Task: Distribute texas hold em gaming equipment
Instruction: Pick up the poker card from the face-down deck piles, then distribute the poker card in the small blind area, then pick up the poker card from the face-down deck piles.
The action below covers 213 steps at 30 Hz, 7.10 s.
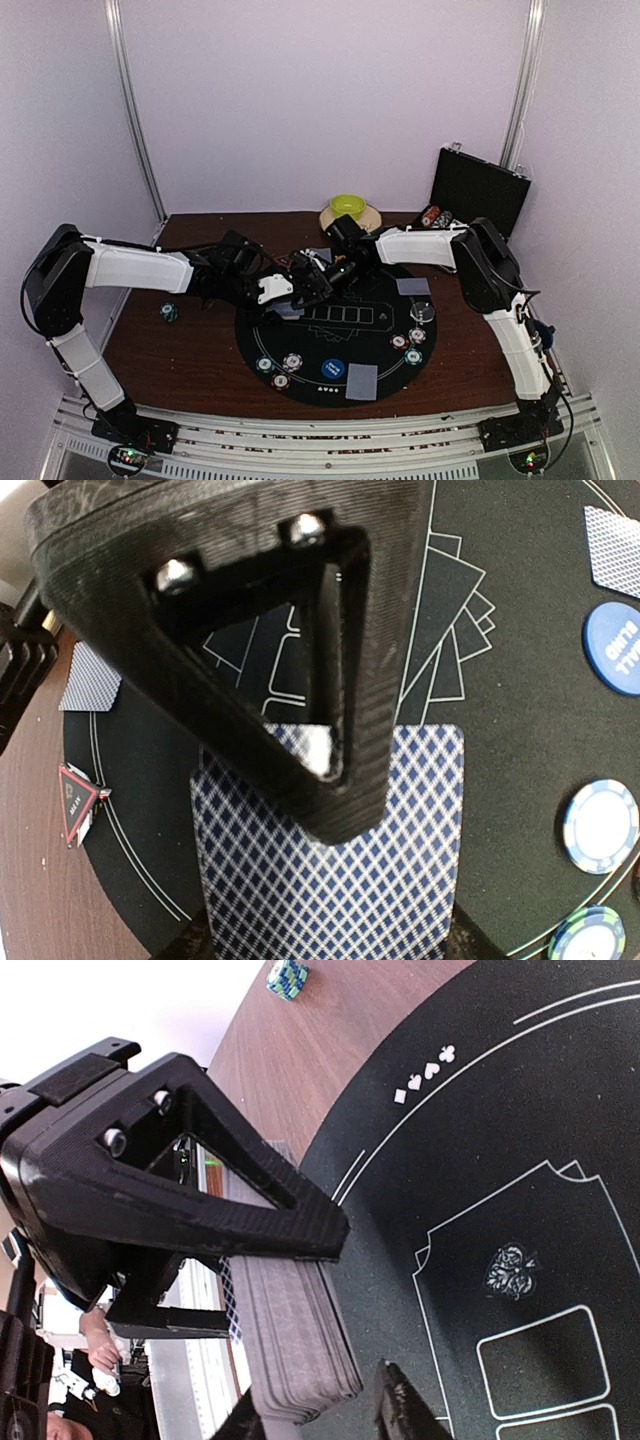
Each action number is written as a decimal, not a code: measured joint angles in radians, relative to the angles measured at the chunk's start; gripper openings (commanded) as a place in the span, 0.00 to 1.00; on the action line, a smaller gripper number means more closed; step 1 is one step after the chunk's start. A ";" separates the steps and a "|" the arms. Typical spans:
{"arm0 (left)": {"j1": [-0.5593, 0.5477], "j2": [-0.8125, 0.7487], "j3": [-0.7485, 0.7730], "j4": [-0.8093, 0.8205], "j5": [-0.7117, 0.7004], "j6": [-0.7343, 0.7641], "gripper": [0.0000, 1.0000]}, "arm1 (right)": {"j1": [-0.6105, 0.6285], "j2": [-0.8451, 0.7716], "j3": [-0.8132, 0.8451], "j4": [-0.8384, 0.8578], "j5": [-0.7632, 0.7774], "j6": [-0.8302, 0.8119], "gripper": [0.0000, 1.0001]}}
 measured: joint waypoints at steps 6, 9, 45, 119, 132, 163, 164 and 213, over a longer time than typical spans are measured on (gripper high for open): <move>0.000 0.000 0.000 -0.003 -0.001 0.000 0.51 | -0.008 -0.008 -0.010 0.007 -0.001 -0.006 0.25; 0.000 0.000 0.000 -0.003 -0.001 0.000 0.51 | -0.013 -0.013 -0.018 0.006 0.000 -0.016 0.25; -0.008 0.002 0.000 0.049 0.023 0.003 0.51 | -0.057 -0.110 -0.151 0.018 -0.136 -0.068 0.00; -0.004 0.002 0.000 0.018 -0.007 0.002 0.51 | 0.047 -0.335 -0.337 -0.851 0.380 -0.998 0.00; -0.004 0.002 0.000 0.017 -0.003 0.003 0.51 | 0.079 -0.282 -0.262 -0.853 0.492 -0.946 0.00; -0.004 0.002 0.000 0.017 -0.003 0.003 0.52 | 0.148 -0.205 -0.141 -0.853 0.636 -0.869 0.30; -0.004 0.002 0.000 0.017 -0.003 0.003 0.52 | 0.148 -0.203 -0.134 -0.853 0.639 -0.871 0.32; -0.004 -0.035 0.013 0.008 0.006 -0.004 0.52 | 0.018 -0.231 -0.163 0.022 0.309 -0.175 0.93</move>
